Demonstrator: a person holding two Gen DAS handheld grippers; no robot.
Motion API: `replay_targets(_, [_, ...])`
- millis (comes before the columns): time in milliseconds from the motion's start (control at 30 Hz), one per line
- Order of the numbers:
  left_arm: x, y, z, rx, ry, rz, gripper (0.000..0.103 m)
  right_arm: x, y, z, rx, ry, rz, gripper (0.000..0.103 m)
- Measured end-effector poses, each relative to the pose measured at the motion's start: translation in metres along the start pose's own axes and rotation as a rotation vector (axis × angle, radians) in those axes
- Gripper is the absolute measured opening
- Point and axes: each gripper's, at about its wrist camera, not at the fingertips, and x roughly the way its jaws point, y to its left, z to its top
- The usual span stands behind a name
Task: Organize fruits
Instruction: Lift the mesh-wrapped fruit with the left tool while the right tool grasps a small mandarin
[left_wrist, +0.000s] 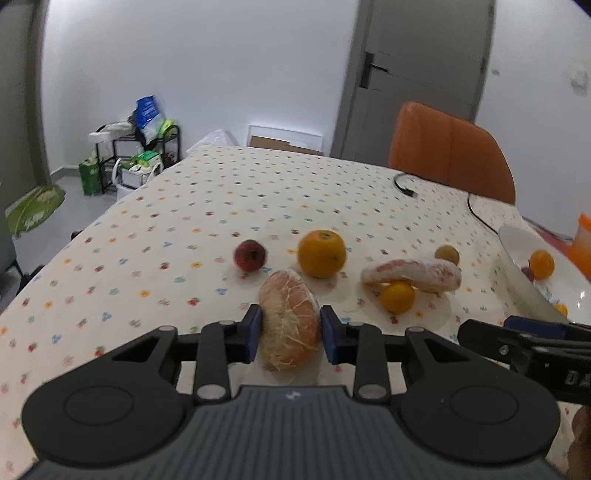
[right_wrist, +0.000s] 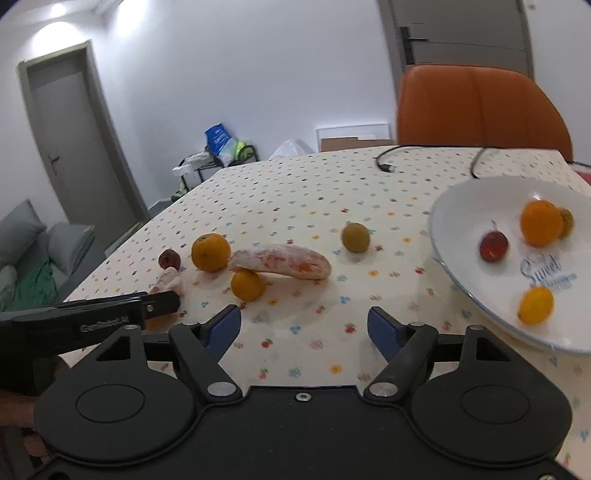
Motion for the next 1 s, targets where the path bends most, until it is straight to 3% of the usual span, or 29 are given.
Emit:
replay_targets(333, [-0.018, 0.019, 0.001, -0.017, -0.035, 0.019, 0.032, 0.025, 0.02, 0.008, -0.016, 0.04, 0.063, 0.056])
replay_targets(600, [-0.021, 0.037, 0.005, -0.039, -0.045, 0.037, 0.032, 0.036, 0.032, 0.013, -0.017, 0.045, 0.061, 0.051])
replay_targets(733, [-0.023, 0.042, 0.006, -0.042, -0.057, 0.038, 0.032, 0.042, 0.036, 0.013, -0.016, 0.043, 0.061, 0.039])
replay_targets(767, [-0.024, 0.044, 0.006, -0.043, -0.057, 0.039, 0.032, 0.043, 0.037, 0.014, -0.013, 0.042, 0.062, 0.03])
replay_targets(833, [-0.025, 0.045, 0.006, -0.047, -0.055, 0.044, 0.032, 0.045, 0.036, 0.014, -0.005, 0.044, 0.059, 0.022])
replay_targets(1000, [-0.029, 0.044, 0.007, -0.046, -0.061, 0.04, 0.032, 0.04, 0.031, 0.013, 0.013, 0.049, 0.071, 0.021])
